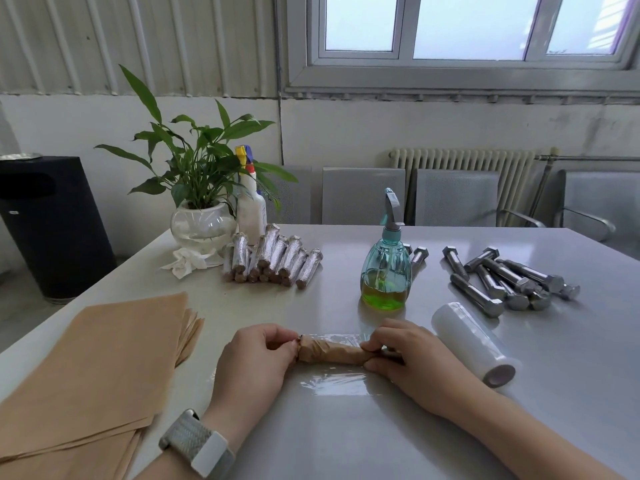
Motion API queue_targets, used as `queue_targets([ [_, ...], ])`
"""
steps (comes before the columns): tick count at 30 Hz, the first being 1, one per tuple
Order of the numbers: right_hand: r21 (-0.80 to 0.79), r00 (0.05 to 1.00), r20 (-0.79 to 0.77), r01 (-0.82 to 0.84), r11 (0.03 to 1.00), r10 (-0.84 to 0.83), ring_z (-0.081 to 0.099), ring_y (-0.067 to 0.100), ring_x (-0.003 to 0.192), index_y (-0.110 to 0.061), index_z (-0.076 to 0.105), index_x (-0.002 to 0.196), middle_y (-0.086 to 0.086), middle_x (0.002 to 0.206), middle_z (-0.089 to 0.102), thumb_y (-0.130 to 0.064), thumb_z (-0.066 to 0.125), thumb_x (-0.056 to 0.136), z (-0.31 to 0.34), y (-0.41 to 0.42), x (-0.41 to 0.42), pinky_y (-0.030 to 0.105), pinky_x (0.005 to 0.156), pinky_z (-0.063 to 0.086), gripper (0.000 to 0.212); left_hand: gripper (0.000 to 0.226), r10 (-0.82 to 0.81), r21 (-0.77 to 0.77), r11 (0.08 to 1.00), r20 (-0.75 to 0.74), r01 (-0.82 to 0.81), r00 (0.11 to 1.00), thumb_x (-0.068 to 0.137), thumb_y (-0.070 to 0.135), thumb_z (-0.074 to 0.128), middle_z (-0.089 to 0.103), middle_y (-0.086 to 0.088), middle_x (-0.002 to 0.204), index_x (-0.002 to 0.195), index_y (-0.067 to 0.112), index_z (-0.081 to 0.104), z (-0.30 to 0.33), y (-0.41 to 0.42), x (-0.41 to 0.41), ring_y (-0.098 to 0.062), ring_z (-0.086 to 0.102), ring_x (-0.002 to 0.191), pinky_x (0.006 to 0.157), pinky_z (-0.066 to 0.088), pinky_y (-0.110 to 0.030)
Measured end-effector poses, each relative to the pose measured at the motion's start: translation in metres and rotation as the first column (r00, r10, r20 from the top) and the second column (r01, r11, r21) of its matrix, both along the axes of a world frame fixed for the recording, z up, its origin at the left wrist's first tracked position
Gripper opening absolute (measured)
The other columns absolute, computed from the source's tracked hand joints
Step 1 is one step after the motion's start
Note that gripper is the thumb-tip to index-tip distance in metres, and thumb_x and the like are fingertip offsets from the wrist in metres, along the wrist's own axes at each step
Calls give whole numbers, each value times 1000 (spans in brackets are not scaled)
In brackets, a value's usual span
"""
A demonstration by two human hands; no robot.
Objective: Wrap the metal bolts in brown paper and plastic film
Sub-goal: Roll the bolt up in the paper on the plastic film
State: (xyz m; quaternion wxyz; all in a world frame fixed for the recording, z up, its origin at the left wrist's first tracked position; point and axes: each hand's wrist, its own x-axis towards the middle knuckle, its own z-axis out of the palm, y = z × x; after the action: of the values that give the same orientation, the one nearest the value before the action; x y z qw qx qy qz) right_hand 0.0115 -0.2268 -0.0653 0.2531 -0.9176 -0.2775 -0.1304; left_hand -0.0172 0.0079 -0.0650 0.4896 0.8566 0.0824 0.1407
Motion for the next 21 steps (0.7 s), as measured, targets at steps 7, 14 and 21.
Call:
queue_targets([
  [7, -13, 1000, 18, -12, 1000, 12, 54, 6, 88, -24, 70, 89, -23, 84, 54, -24, 76, 82, 0, 0, 0, 19, 76, 42, 9, 14, 16, 333, 941, 141, -63, 990, 89, 23, 66, 74, 14, 95, 96, 29, 76, 8, -12, -6, -12, 65, 94, 70, 36, -18],
  [14, -10, 1000, 10, -5, 1000, 5, 55, 7, 90, -27, 69, 88, -20, 88, 59, -27, 75, 83, 0, 1, -1, 18, 78, 42, 8, 5, 3, 100, 995, 170, -20, 985, 81, 29, 77, 71, 21, 74, 77, 31, 75, 3, -9, -12, 3, 64, 78, 71, 46, -13],
  [21, -12, 1000, 11, -1, 1000, 1, 55, 5, 87, -27, 69, 89, -25, 84, 54, -27, 75, 83, 0, 0, 1, 19, 77, 42, 8, 10, -181, 555, 832, 275, -3, 944, 90, 28, 65, 70, 8, 76, 81, 23, 68, 2, -11, -15, -16, 63, 74, 70, 48, -30],
])
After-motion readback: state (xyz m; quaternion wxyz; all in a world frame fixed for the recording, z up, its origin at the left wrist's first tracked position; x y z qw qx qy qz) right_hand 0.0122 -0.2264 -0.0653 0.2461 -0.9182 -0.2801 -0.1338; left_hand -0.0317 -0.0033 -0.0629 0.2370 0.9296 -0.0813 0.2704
